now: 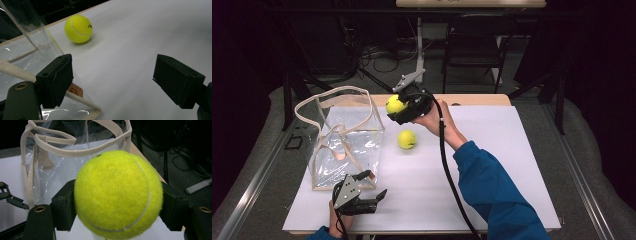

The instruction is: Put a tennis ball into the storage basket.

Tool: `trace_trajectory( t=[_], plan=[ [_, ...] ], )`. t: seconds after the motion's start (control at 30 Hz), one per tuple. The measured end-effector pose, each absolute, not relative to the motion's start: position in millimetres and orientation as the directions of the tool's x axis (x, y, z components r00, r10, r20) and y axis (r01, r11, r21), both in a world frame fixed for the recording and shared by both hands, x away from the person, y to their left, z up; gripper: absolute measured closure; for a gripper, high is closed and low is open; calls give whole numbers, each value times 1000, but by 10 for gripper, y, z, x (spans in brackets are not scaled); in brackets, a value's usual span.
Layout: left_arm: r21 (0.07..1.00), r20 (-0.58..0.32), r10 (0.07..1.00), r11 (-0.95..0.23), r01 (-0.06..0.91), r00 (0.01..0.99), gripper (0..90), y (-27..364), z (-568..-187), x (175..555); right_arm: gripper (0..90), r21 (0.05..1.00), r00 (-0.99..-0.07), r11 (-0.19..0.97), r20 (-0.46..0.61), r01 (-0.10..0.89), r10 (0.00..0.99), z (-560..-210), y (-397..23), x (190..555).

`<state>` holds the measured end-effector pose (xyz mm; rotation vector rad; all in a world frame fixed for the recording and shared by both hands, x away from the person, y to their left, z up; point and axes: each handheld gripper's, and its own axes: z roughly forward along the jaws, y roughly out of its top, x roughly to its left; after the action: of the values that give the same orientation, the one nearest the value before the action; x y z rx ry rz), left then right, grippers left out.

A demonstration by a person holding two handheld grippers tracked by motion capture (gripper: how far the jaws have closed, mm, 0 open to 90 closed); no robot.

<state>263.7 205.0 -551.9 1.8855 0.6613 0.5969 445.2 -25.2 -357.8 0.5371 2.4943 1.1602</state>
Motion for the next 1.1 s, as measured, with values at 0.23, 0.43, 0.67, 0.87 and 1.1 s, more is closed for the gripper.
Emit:
trace_trajectory(
  t=[0.23,0.43,0.67,0.87,1.1],
  plan=[
    [921,114,675,-347,178,729,159,2046,-5518,2634,266,779,-872,598,-147,189,467,-3518,-222,4455],
    [920,116,674,-350,177,729,159,2047,-5516,2639,266,776,-874,605,-160,176,459,-3444,-167,4455],
    [922,111,677,-343,178,728,159,2052,-5517,2633,266,776,-875,606,-159,176,458,-3428,-132,4472],
    [922,114,673,-346,175,730,158,2046,-5515,2638,266,773,-873,607,-154,185,462,-3430,-92,4525],
    [924,110,676,-340,176,728,159,2057,-5513,2641,266,766,-873,617,-162,182,459,-3377,-18,4550]
  ],
)
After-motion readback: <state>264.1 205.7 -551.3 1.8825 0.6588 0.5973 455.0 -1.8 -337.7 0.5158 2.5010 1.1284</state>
